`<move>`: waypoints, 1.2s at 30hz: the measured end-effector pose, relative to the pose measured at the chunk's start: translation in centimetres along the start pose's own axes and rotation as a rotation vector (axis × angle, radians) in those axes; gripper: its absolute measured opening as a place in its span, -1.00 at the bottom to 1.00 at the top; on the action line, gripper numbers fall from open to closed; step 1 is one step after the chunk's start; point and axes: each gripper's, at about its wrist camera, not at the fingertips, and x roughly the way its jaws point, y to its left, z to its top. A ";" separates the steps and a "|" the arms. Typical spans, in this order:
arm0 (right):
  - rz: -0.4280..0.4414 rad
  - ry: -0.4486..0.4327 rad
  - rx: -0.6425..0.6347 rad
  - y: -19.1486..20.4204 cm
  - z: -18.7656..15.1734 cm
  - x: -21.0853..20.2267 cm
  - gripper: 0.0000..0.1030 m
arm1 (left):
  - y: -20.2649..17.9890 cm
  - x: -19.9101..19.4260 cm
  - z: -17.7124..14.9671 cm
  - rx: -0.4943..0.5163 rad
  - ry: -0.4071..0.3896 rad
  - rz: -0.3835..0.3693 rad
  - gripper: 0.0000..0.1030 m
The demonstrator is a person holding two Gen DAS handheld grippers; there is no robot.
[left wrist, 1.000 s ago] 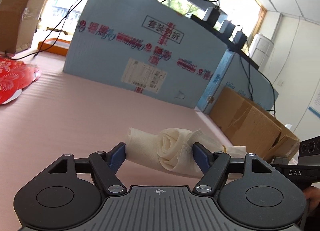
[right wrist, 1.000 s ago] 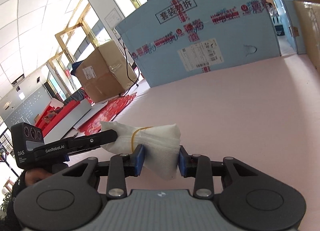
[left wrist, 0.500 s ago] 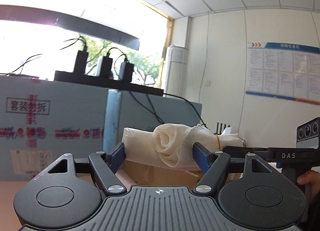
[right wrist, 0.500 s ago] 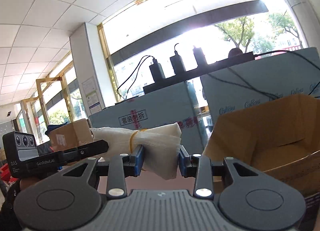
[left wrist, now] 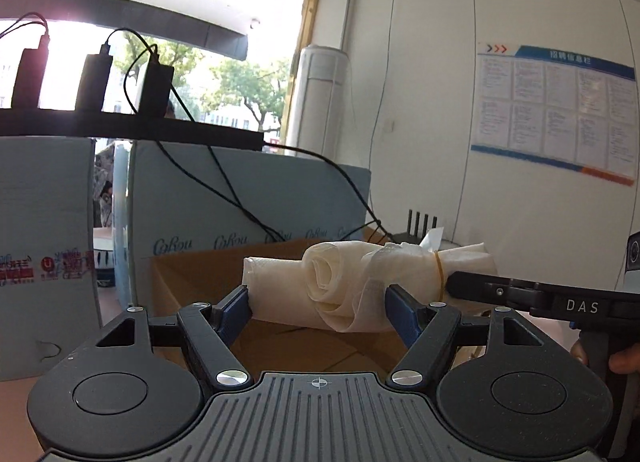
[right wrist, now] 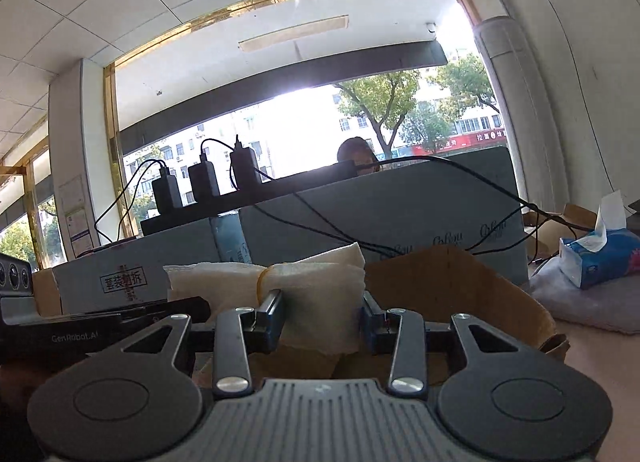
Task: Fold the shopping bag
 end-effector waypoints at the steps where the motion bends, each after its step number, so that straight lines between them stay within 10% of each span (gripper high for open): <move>1: -0.011 0.017 0.006 -0.4 -0.2 0.9 -0.21 | 0.0 0.5 0.0 0.012 0.022 0.003 0.42; 12: -0.119 0.078 -0.084 -0.4 -0.6 5.4 -0.22 | 0.3 3.3 -0.4 0.070 0.147 0.040 0.44; 18: -0.146 0.068 -0.070 0.2 -0.5 5.6 0.13 | 0.1 2.3 -0.7 0.071 0.089 0.022 0.80; 22: -0.152 0.018 -0.067 0.9 -0.5 2.3 0.69 | 0.3 0.1 -0.8 0.058 0.008 0.027 0.99; 36: -0.003 0.018 -0.205 11.5 -1.7 -0.2 0.99 | 2.8 -9.1 -3.1 0.057 -0.086 0.105 1.00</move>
